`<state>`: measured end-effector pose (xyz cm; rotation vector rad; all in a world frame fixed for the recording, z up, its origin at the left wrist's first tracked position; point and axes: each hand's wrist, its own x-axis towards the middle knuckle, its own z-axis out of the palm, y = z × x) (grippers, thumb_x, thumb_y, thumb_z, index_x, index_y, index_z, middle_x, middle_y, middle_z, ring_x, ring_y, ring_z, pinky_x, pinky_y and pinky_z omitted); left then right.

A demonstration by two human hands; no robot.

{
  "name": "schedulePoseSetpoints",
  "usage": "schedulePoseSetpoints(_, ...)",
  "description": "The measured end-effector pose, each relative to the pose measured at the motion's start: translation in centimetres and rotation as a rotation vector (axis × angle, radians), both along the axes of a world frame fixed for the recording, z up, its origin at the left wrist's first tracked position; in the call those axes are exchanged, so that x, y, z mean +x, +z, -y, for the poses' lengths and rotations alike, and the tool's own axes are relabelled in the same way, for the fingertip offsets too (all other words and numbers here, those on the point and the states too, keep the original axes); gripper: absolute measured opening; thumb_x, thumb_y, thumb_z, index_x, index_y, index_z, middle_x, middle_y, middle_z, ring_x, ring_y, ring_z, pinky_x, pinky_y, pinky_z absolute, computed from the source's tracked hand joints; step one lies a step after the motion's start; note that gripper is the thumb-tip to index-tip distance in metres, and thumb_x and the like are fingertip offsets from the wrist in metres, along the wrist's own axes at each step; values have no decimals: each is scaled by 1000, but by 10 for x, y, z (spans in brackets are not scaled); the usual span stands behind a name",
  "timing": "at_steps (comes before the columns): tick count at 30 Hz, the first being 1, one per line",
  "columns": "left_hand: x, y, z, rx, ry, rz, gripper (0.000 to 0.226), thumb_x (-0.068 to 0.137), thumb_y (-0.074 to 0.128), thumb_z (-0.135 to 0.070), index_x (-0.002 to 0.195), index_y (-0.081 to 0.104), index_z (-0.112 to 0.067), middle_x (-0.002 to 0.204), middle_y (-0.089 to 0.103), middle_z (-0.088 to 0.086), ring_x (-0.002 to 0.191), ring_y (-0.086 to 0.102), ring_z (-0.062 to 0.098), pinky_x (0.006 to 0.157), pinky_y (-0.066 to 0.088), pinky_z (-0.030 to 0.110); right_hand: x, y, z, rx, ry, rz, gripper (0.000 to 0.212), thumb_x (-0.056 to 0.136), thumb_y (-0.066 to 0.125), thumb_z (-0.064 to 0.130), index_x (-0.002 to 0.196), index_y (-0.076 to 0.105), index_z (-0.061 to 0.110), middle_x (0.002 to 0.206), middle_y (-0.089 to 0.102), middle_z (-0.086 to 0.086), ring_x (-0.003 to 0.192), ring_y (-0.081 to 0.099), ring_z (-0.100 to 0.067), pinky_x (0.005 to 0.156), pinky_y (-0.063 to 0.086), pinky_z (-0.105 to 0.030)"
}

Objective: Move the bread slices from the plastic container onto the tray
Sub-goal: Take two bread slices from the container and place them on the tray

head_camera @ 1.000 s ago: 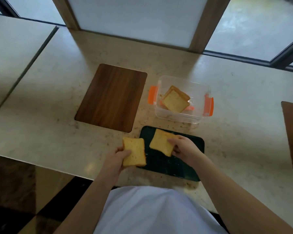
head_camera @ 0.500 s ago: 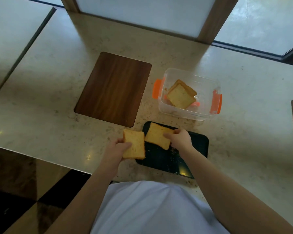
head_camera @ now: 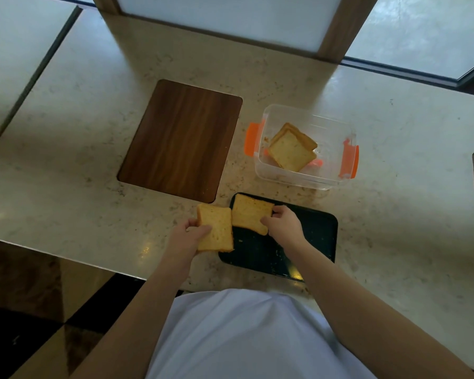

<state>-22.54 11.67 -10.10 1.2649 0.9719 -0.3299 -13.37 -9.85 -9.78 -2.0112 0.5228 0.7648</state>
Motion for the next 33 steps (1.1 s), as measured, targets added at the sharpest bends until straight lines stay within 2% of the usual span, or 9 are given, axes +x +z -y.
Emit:
schedulePoseSetpoints(8,-5,3,-1,10,-21,10,31,89,70,-18,118,58,-16,117,65,11,102,67,26,71,59,36,3,0,0,-21,65,46,62,91,64,20,150,42,15,142,55,-8,81,54,-4,58,43,-21)
schedulePoseSetpoints(10,-6,5,2,18,-42,0,34,89,71,-19,120,57,-16,117,64,11,103,66,27,74,60,38,-1,4,4,-44,101,81,62,92,63,20,151,41,13,146,52,-10,86,55,-8,62,43,-18)
schedulePoseSetpoints(13,-5,8,10,59,-131,15,31,90,71,-20,118,58,-20,116,64,7,103,65,25,79,58,41,-10,13,10,-90,171,178,61,90,67,22,147,46,13,144,50,-8,116,56,-18,87,45,-24)
schedulePoseSetpoints(15,-6,17,20,167,-291,96,24,90,70,-23,111,60,-28,111,66,0,101,65,19,80,56,37,-23,21,22,-47,189,263,64,86,72,25,145,48,17,141,52,-1,122,52,-14,93,43,-27)
schedulePoseSetpoints(19,5,38,28,394,-748,276,14,90,69,-24,98,62,-34,93,67,-9,83,64,4,72,51,24,-27,37,36,49,388,282,66,82,78,40,142,54,27,135,58,15,120,53,-3,102,45,-31)
schedulePoseSetpoints(24,26,62,30,428,-972,334,17,89,68,-28,92,60,-43,89,64,-14,75,59,-7,63,42,15,-26,52,44,249,433,211,29,86,77,30,114,73,29,106,76,13,98,69,-2,90,57,-30)
schedulePoseSetpoints(27,38,66,30,299,-904,340,21,87,72,-30,106,65,-37,99,66,-10,85,63,-2,70,48,20,-29,54,50,331,308,204,17,88,76,26,105,76,26,100,77,8,93,72,-9,87,58,-31)
schedulePoseSetpoints(30,40,57,26,101,-621,301,32,84,77,-27,115,66,-27,111,68,-2,98,69,12,77,56,27,-32,51,57,415,118,111,17,88,75,27,105,76,22,101,78,2,96,73,-18,88,60,-37)
schedulePoseSetpoints(33,29,38,27,-19,-392,202,30,86,75,-14,114,65,-10,115,70,12,97,73,18,84,60,33,-39,42,62,434,-19,26,19,89,74,27,107,75,19,103,77,-1,98,73,-19,91,60,-40)
